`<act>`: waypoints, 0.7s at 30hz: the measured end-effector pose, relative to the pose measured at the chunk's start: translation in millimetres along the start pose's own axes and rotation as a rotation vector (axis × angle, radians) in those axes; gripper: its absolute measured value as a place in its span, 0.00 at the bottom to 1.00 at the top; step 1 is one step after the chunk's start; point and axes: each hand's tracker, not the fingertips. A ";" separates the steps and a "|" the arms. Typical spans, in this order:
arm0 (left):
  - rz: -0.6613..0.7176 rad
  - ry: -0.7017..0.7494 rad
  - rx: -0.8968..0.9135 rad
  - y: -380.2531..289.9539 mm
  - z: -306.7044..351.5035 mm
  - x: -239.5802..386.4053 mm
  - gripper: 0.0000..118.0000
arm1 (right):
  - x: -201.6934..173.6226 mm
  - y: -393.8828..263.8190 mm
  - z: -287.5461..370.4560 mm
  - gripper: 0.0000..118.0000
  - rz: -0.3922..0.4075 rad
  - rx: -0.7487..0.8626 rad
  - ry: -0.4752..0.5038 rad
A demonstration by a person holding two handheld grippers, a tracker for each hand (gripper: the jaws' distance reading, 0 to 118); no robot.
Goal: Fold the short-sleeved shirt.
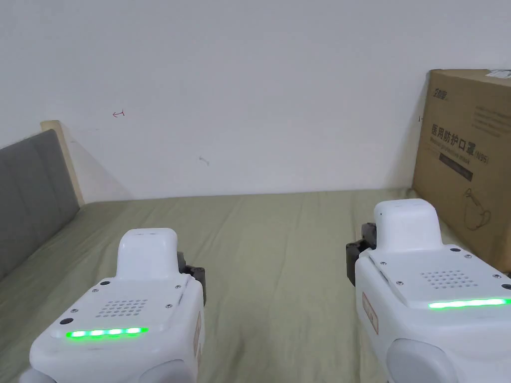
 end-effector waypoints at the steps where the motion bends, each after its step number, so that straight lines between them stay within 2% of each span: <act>1: -0.008 0.002 0.000 0.8 -0.1 1.7 0.00 | 0.4 1.4 1.9 0.00 -0.012 0.011 0.003; 6: 0.004 0.032 0.061 -0.3 6.6 5.0 0.00 | -4.1 1.5 10.5 0.00 0.046 0.061 -0.047; 9: 0.005 0.013 0.071 1.1 7.9 2.7 0.00 | -2.8 1.0 11.2 0.00 0.026 0.060 -0.042; 11: 0.007 0.000 0.078 -0.2 10.1 2.6 0.09 | -1.9 0.0 10.9 0.06 0.013 0.055 -0.038; 12: 0.007 -0.004 0.084 -1.2 11.0 2.9 0.17 | -2.0 -1.0 10.6 0.14 0.010 0.055 -0.041; 15: 0.006 -0.012 0.086 -4.7 11.5 2.7 0.62 | -1.0 -4.2 9.8 0.62 -0.001 0.053 -0.037; 16: 0.004 -0.012 0.087 -5.9 11.0 2.2 0.80 | -0.8 -5.5 9.7 0.83 -0.005 0.054 -0.034; 17: 0.008 -0.007 0.093 -7.0 11.2 1.7 0.89 | -0.5 -6.9 10.2 0.92 -0.009 0.058 -0.031; 19: 0.027 -0.011 0.129 -8.5 14.2 -2.4 1.00 | 0.2 -8.8 14.9 0.97 -0.009 0.092 -0.030; 21: 0.059 -0.061 0.135 -6.7 16.0 -6.5 1.00 | -0.8 -8.9 16.3 0.97 -0.001 0.113 -0.043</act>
